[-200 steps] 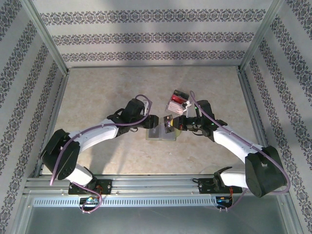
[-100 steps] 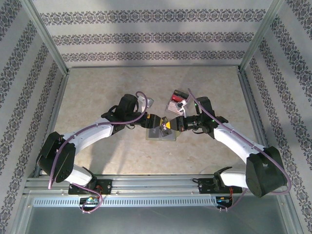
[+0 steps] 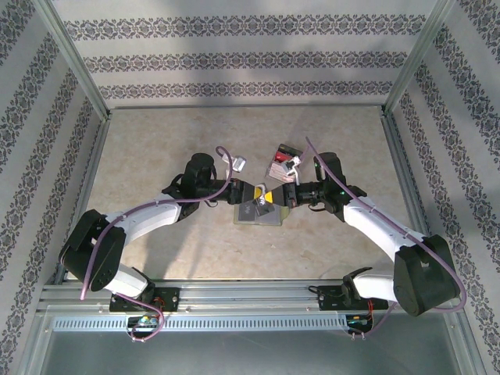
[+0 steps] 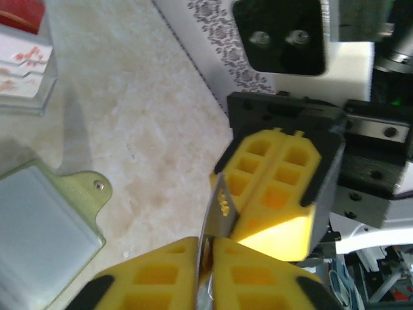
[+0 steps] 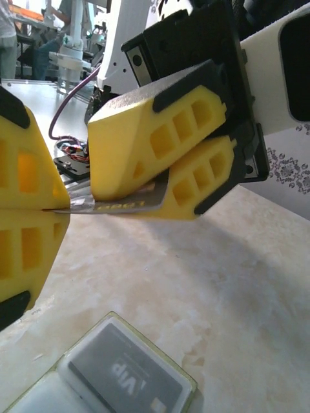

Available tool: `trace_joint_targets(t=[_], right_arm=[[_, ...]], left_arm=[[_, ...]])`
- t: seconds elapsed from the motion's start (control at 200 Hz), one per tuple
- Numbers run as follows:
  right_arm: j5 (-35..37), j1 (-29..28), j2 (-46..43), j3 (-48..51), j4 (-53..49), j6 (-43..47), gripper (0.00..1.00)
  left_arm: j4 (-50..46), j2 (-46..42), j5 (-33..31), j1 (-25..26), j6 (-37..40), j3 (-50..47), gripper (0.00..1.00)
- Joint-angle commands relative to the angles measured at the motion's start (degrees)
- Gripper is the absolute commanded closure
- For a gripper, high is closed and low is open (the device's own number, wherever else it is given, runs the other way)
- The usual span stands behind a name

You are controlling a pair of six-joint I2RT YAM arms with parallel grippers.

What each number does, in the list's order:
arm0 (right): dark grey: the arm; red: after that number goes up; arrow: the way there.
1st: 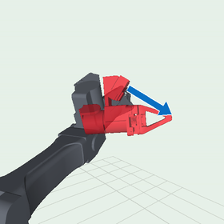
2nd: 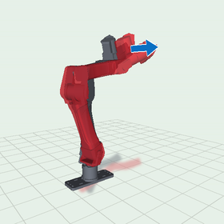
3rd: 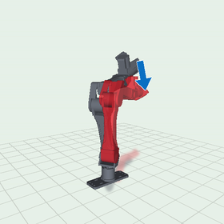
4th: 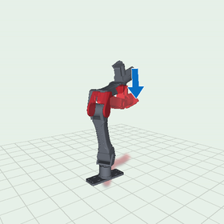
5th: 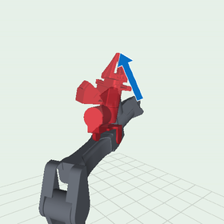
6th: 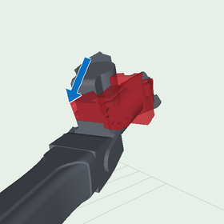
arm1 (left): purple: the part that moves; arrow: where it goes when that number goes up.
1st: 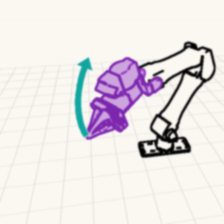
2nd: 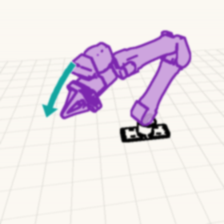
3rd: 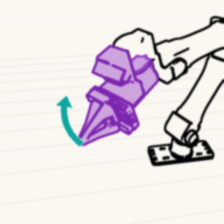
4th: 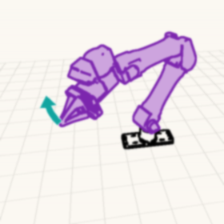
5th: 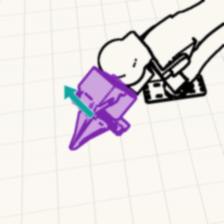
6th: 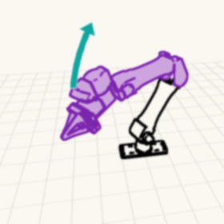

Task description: Take the credit cards out of the card holder

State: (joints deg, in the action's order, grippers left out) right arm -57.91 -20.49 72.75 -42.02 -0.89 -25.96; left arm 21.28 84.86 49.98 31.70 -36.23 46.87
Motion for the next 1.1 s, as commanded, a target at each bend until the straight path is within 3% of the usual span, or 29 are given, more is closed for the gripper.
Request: trace_joint_targets(t=[0.0,0.145,0.28,0.54,0.76,1.094], right_arm=[[-2.57,-0.01,-2.39,1.24,6.69,-2.72,0.89],[-1.59,0.32,-2.88,3.57,12.52,-7.56,0.79],[-1.86,0.36,-3.04,6.35,20.61,-12.93,0.72],[-1.77,0.41,-5.15,7.83,24.18,-15.70,0.74],[-1.68,0.84,-5.90,7.76,24.27,-15.97,0.83],[-1.81,0.98,-6.78,8.18,24.26,-16.40,0.79]], left_arm=[[8.11,-0.18,1.82,-0.48,-3.98,-0.49,0.99],[7.46,-1.47,0.03,-0.66,-4.25,0.13,1.00],[13.86,-1.80,-1.81,-1.40,-8.59,-1.66,1.00],[18.65,-2.31,-4.84,-2.51,-11.58,-3.59,1.00],[18.96,-2.77,-5.61,-2.95,-12.10,-4.30,1.00],[22.11,-3.12,-7.91,-3.83,-13.87,-5.50,1.00]])
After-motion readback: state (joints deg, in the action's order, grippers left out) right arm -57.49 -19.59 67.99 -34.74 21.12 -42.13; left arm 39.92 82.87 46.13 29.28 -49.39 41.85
